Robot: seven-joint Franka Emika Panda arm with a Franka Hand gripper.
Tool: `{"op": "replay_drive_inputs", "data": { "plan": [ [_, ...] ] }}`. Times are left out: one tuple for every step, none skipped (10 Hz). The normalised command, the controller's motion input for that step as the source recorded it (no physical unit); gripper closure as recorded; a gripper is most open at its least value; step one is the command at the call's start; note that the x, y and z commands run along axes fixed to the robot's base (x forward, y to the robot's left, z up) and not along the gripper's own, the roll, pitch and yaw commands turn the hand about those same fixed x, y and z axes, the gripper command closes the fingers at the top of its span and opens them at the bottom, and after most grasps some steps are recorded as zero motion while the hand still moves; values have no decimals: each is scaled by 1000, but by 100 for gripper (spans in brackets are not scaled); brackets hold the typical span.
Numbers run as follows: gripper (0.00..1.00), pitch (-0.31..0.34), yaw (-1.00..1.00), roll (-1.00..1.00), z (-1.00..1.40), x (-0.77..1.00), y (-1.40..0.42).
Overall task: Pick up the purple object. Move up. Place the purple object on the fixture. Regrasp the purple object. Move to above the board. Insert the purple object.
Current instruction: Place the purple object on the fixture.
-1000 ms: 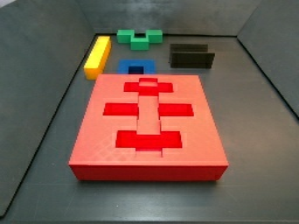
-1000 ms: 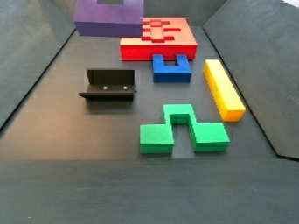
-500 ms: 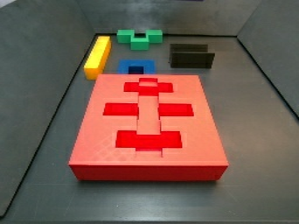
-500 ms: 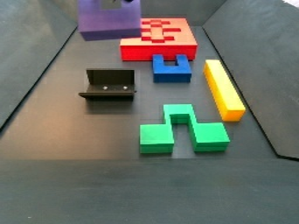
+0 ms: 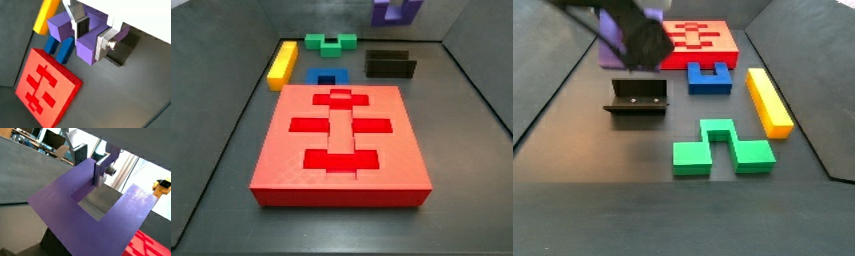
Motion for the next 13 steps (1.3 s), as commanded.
{"op": "replay_drive_inputs", "data": {
  "plan": [
    [100, 0, 0, -343, -614, 486, 80],
    [100, 54, 0, -237, -634, 520, 23],
    [100, 86, 26, -171, -586, 389, 3],
    [100, 271, 157, 0, -271, 220, 0],
    [100, 326, 106, 111, -280, 257, -49],
    [100, 326, 51, 169, -331, 203, -97],
    [100, 249, 86, 191, -380, 77, -157],
    [100, 194, 57, 191, -311, 137, -171],
    [100, 0, 0, 60, -197, 114, -131],
    [100, -263, -106, 0, 0, 0, -26],
    [100, -269, -146, 0, 0, 0, -6],
    [100, -277, -163, 0, -46, 0, 0],
    [100, -211, -89, 26, -91, 0, 66]
  ]
}}
